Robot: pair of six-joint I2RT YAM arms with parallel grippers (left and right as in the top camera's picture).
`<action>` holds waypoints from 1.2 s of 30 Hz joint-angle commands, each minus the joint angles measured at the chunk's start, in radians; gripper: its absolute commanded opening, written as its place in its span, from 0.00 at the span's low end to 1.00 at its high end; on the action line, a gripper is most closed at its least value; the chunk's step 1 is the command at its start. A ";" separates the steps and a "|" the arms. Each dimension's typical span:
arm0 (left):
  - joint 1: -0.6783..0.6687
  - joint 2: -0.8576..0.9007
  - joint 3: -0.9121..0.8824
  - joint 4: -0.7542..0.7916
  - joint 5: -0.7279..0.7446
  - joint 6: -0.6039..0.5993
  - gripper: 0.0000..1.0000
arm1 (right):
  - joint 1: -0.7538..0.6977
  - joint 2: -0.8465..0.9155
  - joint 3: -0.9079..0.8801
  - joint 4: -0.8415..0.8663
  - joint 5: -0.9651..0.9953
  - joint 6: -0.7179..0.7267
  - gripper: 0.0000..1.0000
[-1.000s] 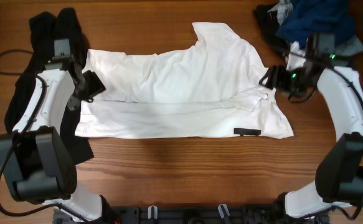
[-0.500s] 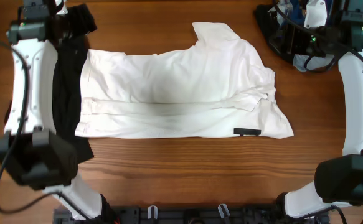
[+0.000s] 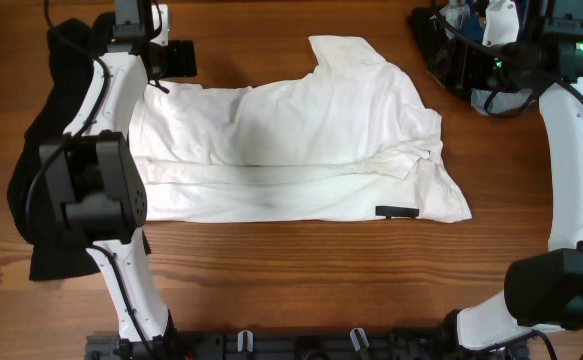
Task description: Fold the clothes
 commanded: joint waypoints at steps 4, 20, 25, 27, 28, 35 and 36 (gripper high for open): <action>0.030 0.092 0.008 0.012 -0.086 0.030 0.88 | 0.003 0.001 0.012 -0.005 0.014 -0.017 0.72; 0.050 0.124 0.008 0.037 -0.166 0.028 0.85 | 0.003 0.001 0.010 0.013 0.042 -0.021 0.72; 0.051 0.156 0.008 -0.011 -0.156 0.000 0.76 | 0.003 0.001 0.010 0.018 0.043 -0.016 0.67; 0.051 0.173 0.008 -0.015 -0.155 -0.006 0.74 | 0.003 0.001 0.010 0.024 0.043 -0.016 0.66; 0.050 0.182 0.008 -0.016 -0.155 -0.011 0.68 | 0.003 0.001 0.010 0.031 0.043 -0.015 0.64; 0.051 0.184 0.008 0.008 -0.155 -0.105 0.11 | 0.004 0.006 0.010 0.191 0.043 0.039 0.50; 0.051 0.184 0.008 0.008 -0.156 -0.107 0.04 | 0.005 0.010 0.010 0.215 0.042 0.045 0.50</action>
